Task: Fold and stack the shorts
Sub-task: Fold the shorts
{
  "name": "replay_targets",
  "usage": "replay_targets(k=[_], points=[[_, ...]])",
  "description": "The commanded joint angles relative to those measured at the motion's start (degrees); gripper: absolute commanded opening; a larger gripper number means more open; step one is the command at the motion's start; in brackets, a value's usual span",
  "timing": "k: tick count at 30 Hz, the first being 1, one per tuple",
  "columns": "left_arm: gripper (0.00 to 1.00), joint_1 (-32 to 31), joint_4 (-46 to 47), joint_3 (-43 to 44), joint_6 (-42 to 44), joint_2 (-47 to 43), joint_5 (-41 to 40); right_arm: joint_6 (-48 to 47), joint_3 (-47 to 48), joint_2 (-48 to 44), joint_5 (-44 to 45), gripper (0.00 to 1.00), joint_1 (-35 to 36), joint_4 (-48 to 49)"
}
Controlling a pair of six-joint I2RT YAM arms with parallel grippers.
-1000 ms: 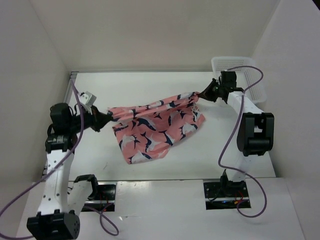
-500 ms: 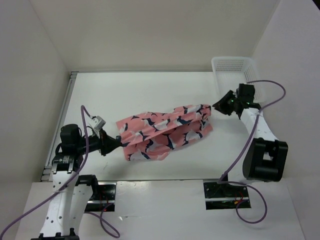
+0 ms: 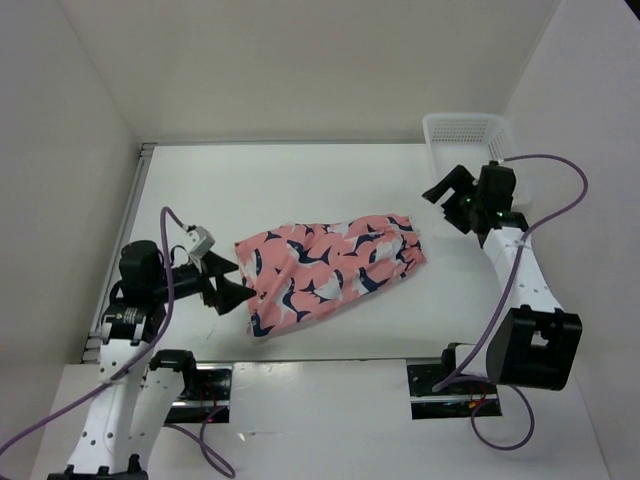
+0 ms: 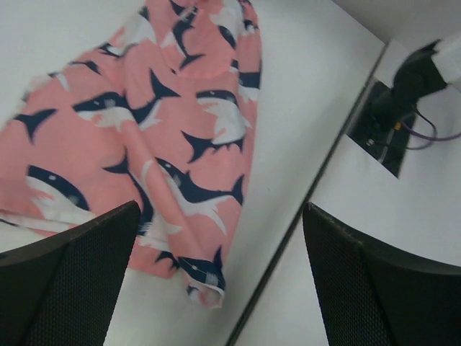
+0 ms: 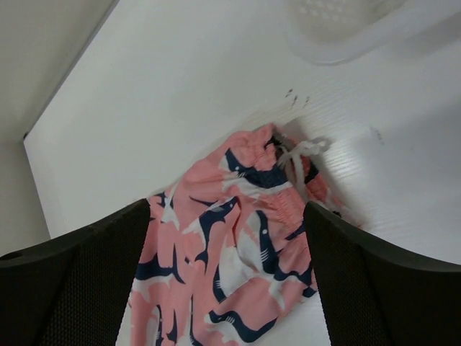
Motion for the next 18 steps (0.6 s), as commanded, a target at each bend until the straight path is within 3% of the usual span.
replay_targets(k=[1,3,7,10,13,18], points=[[1.0,-0.1,7.4,3.0,1.4,3.4,-6.8,-0.4,1.0,-1.5,2.9,0.91,4.9,1.0],[0.99,-0.1,8.2,5.0,1.4,9.2,-10.2,-1.1,1.0,-0.2,4.7,0.91,9.1,0.5],[1.0,-0.1,9.6,9.4,1.4,24.0,-24.5,1.0,-3.5,1.8,8.2,0.91,11.6,1.4],[1.0,-0.1,12.9,12.1,1.4,37.1,-26.6,4.3,-7.2,1.8,12.5,1.0,11.6,2.1],[1.0,-0.1,16.2,13.8,1.4,47.4,-32.7,7.7,-8.5,1.8,16.4,1.0,11.6,2.7],[1.0,-0.1,18.9,16.6,1.4,57.2,-35.2,10.9,-12.5,3.6,17.0,1.0,11.6,5.4]])
